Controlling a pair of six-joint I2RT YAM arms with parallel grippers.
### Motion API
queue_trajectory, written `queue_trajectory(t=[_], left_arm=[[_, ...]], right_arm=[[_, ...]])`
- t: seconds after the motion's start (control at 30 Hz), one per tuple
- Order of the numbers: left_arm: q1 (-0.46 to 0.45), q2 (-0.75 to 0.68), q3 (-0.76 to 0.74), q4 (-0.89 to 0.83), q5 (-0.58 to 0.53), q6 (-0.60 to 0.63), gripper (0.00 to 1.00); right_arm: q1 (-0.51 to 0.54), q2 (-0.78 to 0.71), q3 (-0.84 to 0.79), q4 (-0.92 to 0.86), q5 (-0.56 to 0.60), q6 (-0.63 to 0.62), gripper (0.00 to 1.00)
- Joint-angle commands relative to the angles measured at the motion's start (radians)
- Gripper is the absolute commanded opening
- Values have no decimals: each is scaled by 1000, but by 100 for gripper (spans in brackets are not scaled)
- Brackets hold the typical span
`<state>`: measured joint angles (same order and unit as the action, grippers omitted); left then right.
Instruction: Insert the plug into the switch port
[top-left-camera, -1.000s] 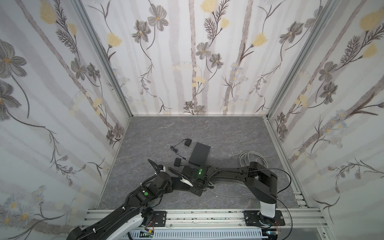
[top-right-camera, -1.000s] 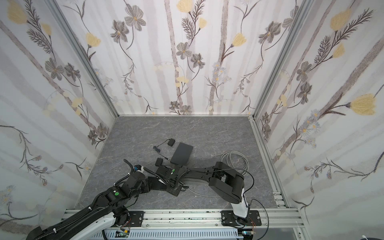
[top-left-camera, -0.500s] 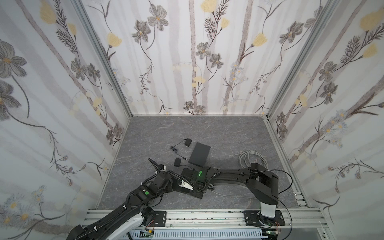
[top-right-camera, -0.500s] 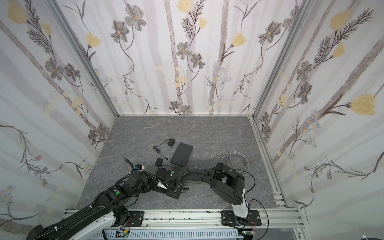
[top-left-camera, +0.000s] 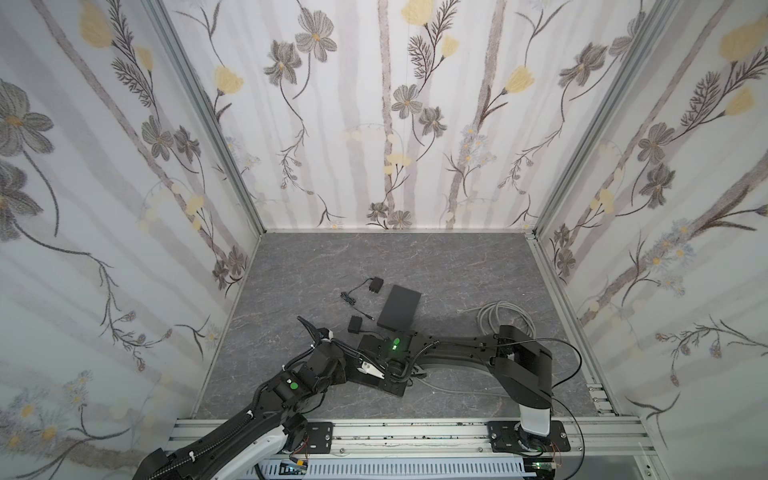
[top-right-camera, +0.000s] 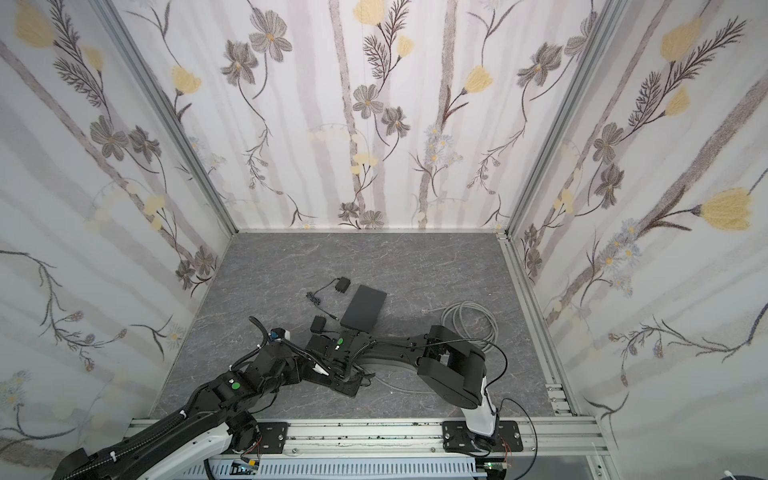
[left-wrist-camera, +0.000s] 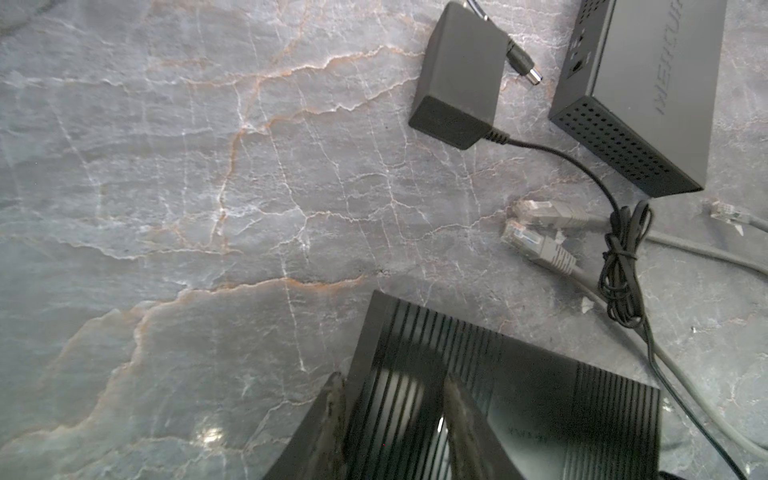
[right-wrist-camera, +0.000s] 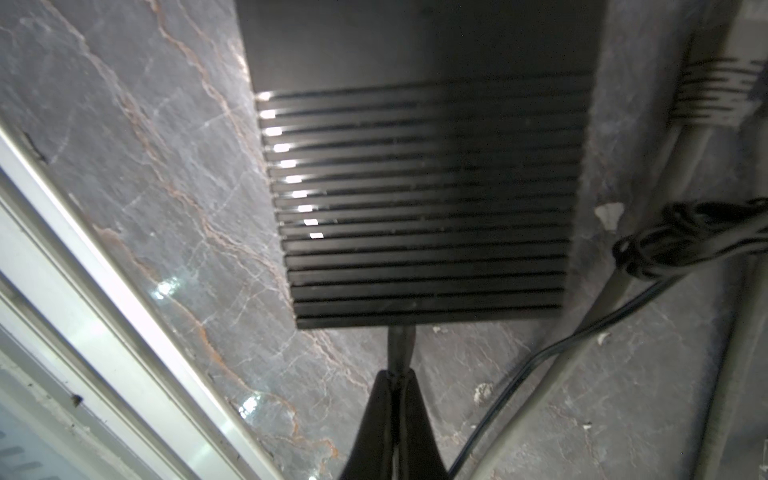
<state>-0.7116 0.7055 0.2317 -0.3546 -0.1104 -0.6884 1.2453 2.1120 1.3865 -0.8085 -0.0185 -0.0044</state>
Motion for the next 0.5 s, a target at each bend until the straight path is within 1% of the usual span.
queue_trajectory(t=[0.0,0.1,0.2,0.4,0.47], left_arm=[[-6,-3,-5,90,299,-40,38],[-6,-10,-6,80,299,-39,38],[-5,-20,-10,78,298,-39,38],[-5,-20,-8,71,298,-38,38],[-7,-20,-5,68,297,-35,38]], right_arm=[[6,31,66,775,-61,31,0],[6,52,66,800,-46,70,0],[7,41,18,866,-52,87,0],[6,-48,-137,1048,-19,103,0],[6,-71,-168,1085,-17,102,0]])
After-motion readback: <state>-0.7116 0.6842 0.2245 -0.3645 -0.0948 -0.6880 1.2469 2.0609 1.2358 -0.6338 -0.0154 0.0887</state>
